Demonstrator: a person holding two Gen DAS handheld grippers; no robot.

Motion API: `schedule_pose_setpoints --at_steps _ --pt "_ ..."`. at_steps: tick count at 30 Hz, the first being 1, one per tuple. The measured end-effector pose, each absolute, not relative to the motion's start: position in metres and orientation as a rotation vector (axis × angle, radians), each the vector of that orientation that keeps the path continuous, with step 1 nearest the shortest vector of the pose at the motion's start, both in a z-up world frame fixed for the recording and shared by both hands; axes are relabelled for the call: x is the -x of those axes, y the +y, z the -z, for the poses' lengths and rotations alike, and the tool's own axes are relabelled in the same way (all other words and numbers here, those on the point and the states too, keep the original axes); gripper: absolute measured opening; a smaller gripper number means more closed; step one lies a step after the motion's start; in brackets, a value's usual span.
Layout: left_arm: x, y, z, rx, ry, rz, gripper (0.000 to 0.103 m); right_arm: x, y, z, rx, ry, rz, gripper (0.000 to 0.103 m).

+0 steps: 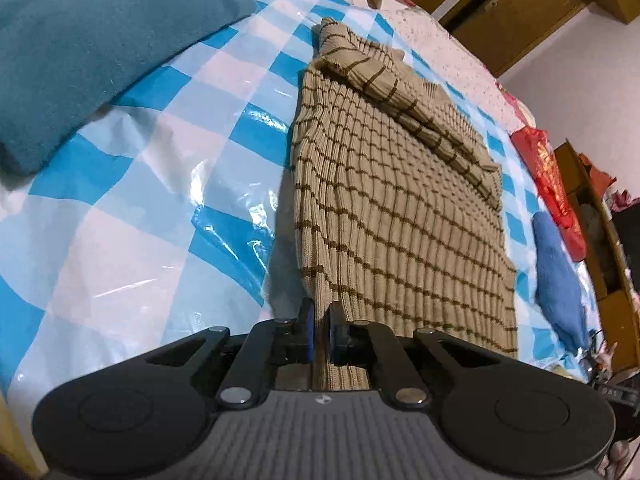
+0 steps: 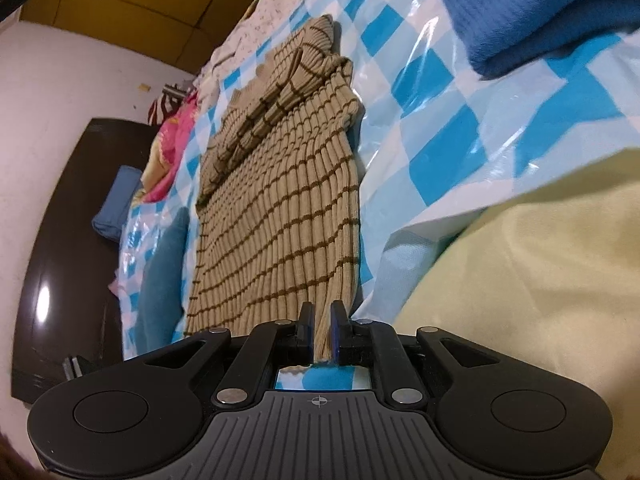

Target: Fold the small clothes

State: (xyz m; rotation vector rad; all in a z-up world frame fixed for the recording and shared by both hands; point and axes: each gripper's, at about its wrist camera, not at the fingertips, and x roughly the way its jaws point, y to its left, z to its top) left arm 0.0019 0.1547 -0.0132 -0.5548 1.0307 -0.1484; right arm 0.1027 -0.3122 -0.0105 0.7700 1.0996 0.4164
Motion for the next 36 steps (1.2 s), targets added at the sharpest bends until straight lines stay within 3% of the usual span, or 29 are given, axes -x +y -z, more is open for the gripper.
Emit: schedule_pose_setpoints --at_steps 9,27,33,36 --pt "-0.01 0.156 0.021 0.523 1.07 0.142 0.018 -0.121 -0.294 0.015 -0.623 1.177 -0.394 0.012" --pt "-0.017 0.158 0.027 0.536 1.088 0.153 0.019 -0.135 -0.286 0.023 -0.597 1.241 -0.414 0.013" --pt "-0.018 0.16 0.028 0.55 1.094 0.164 0.019 -0.138 -0.294 0.022 -0.713 1.249 -0.443 0.026" --pt "-0.019 0.161 0.029 0.557 1.097 0.175 0.019 -0.14 -0.291 0.025 -0.711 1.249 -0.456 0.028"
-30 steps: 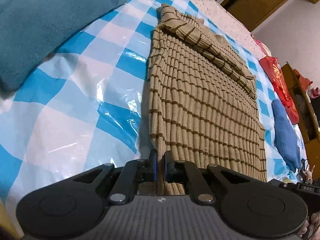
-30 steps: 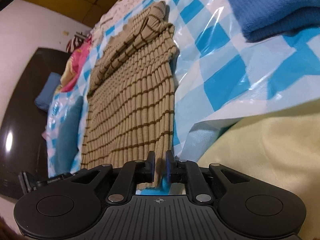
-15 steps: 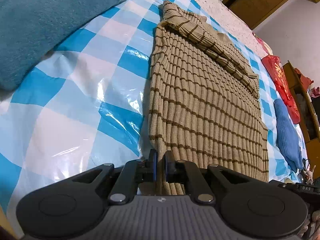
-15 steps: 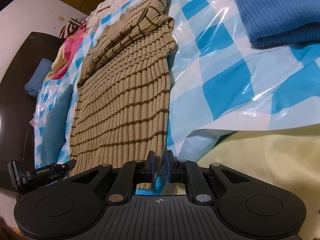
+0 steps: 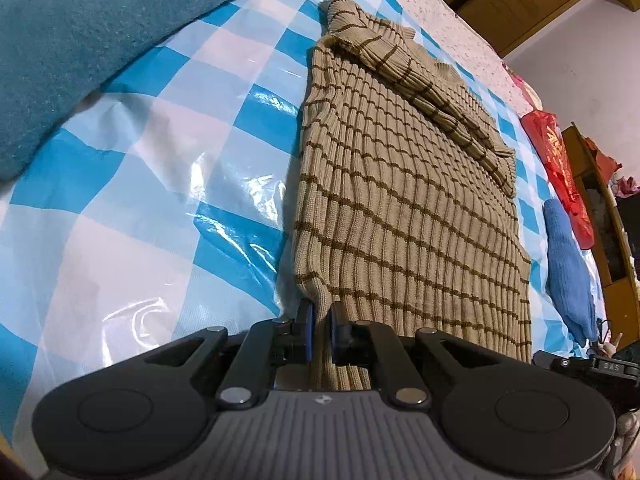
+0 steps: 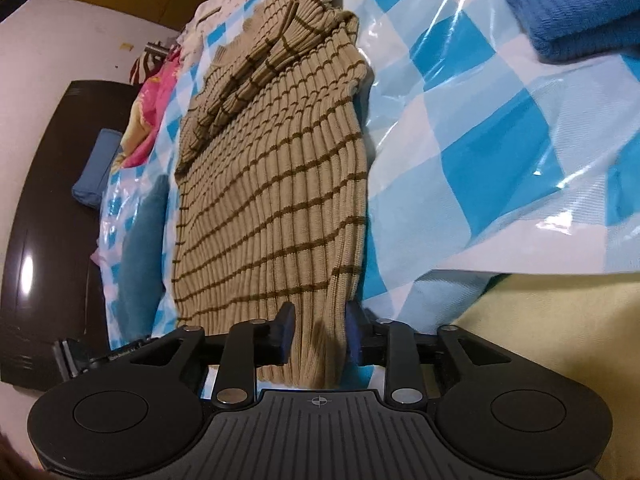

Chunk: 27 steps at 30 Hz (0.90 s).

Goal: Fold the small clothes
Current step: 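Lift the hem with both grippers and fold it toward the collar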

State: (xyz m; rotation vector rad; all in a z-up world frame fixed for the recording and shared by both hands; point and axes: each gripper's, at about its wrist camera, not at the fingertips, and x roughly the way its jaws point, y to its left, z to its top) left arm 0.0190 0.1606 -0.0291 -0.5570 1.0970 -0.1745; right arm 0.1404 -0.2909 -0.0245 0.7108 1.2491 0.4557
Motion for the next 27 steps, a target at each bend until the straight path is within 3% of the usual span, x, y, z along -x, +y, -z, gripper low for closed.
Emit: schedule_pose_setpoints --at_steps 5,7,10,27 --pt "-0.023 0.161 0.032 0.567 1.107 0.186 0.019 -0.147 -0.275 0.033 -0.681 1.26 -0.479 0.027" --pt "-0.022 0.162 0.032 0.571 1.103 0.186 0.019 -0.148 -0.274 0.035 -0.692 1.267 -0.476 0.012" --pt "-0.017 0.165 0.03 0.597 1.075 0.195 0.018 -0.145 -0.282 0.034 -0.747 1.256 -0.47 0.008" --pt "-0.011 0.178 0.006 0.986 0.864 0.352 0.017 -0.12 -0.308 -0.008 -1.129 0.988 -0.561 0.007"
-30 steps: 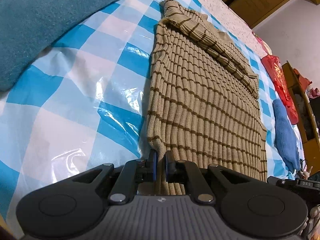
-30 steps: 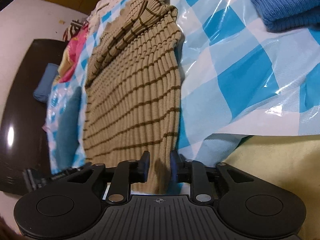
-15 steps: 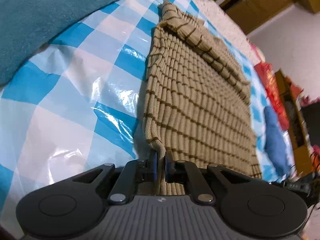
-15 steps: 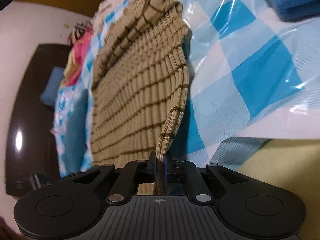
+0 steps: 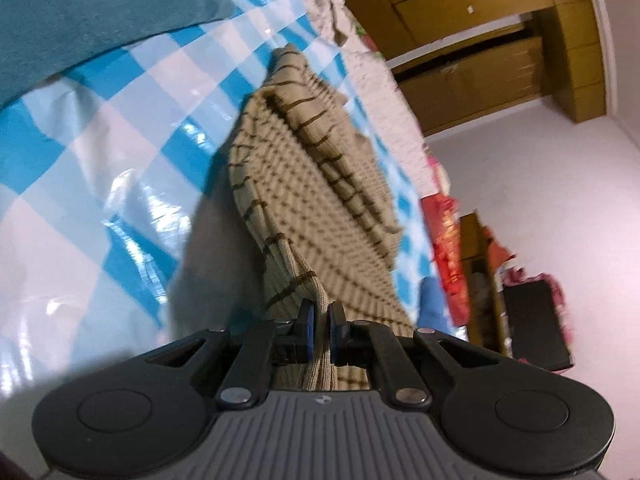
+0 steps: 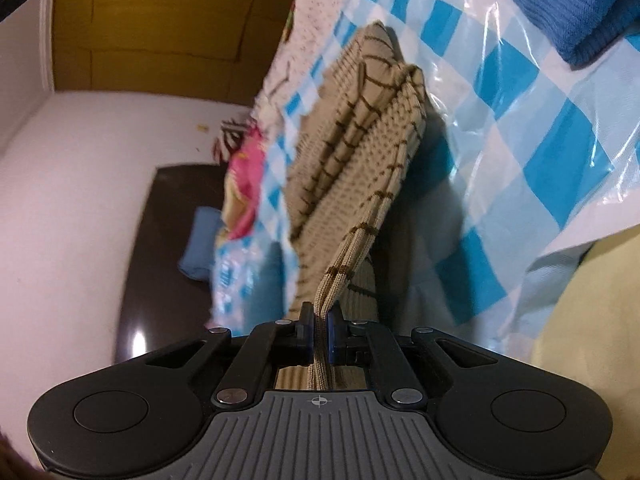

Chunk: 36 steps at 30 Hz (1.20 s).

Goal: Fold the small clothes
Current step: 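Lift the hem with both grippers and fold it toward the collar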

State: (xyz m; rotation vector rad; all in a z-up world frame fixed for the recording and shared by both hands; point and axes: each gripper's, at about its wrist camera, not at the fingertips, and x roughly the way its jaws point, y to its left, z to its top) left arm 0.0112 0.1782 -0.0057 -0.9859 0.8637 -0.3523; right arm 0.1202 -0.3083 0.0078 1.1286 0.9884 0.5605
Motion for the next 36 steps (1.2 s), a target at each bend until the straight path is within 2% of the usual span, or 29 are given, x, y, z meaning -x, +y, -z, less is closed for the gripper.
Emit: schedule_pose_setpoints --at_steps 10,19,30,36 --pt "-0.049 0.18 -0.012 1.11 0.707 0.433 0.017 -0.146 -0.314 -0.017 -1.294 0.833 -0.584 0.007" --pt "-0.12 0.193 -0.031 1.117 0.571 0.452 0.017 -0.22 -0.306 -0.041 -1.277 0.682 -0.584 0.007" --pt "-0.253 0.213 -0.001 1.081 0.58 0.319 0.017 -0.364 -0.278 -0.024 -1.163 0.653 -0.404 0.007" --pt "-0.295 0.214 0.038 1.045 0.675 0.217 0.017 -0.424 -0.256 0.009 -1.017 0.74 -0.256 0.007"
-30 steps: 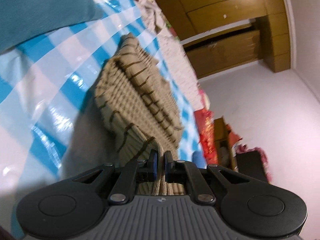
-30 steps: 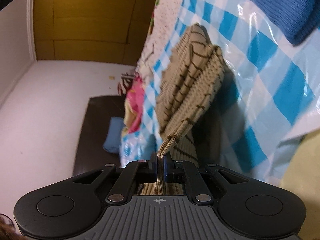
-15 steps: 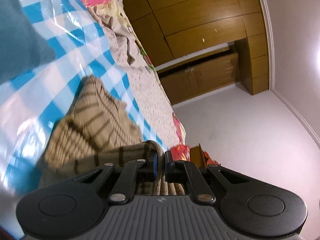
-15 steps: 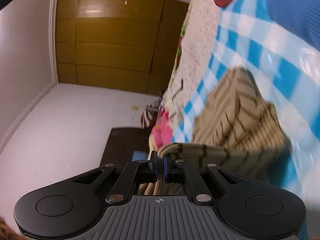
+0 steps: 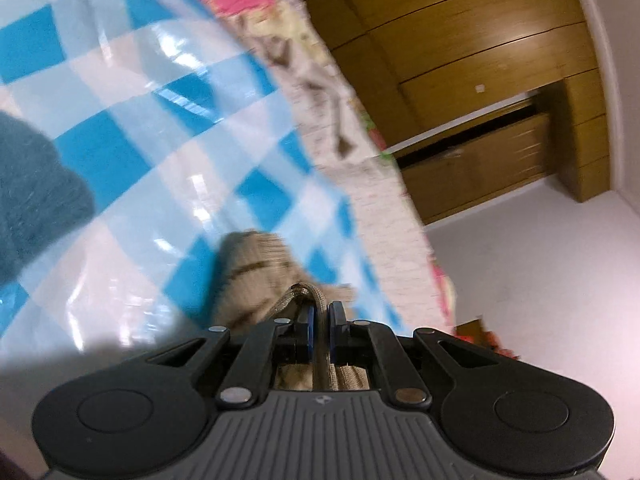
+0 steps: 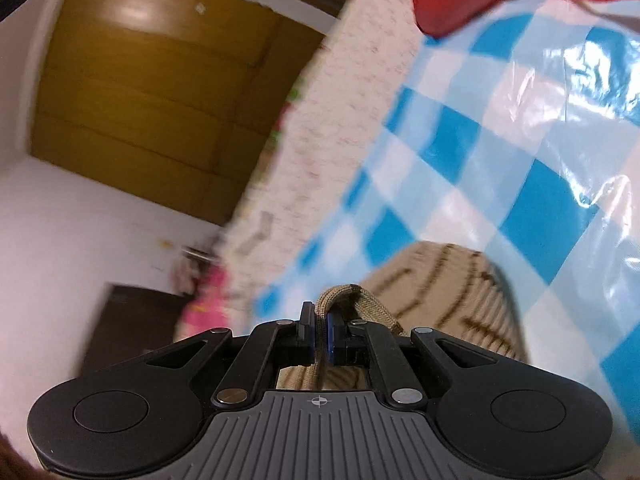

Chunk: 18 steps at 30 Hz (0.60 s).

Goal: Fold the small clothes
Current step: 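Lift the hem with both grippers and fold it toward the collar, then open both grippers to release the folded hem onto the sweater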

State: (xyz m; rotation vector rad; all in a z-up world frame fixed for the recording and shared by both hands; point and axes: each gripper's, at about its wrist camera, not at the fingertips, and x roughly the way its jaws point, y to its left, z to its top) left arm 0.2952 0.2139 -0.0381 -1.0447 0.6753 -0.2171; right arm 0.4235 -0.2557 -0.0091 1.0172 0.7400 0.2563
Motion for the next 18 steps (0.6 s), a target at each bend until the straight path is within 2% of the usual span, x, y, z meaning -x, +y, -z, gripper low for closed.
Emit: schedule_pose_setpoints --at_steps 1,4,8,11,12,14,18 --pt "-0.297 0.216 0.044 1.058 0.693 0.207 0.018 -0.427 -0.253 0.016 -1.016 0.765 -0.242 0.011" --pt "-0.291 0.228 0.052 1.1 0.693 0.175 0.019 -0.427 -0.254 0.027 -1.045 0.792 -0.225 0.011" --pt "-0.28 0.242 0.045 1.107 0.664 0.152 0.039 -0.42 -0.26 0.02 -1.016 0.767 -0.231 0.015" --pt "-0.263 0.239 0.035 1.076 0.658 0.193 0.044 -0.408 -0.258 0.008 -0.914 0.76 -0.257 0.017" --pt "-0.259 0.237 0.034 1.062 0.664 0.207 0.046 -0.404 -0.255 0.005 -0.867 0.758 -0.264 0.023" --pt "-0.247 0.228 0.031 1.001 0.693 0.219 0.047 -0.395 -0.251 0.0 -0.761 0.759 -0.273 0.033" --pt "-0.234 0.216 0.029 0.859 0.752 0.175 0.047 -0.389 -0.24 -0.004 -0.551 0.751 -0.255 0.034"
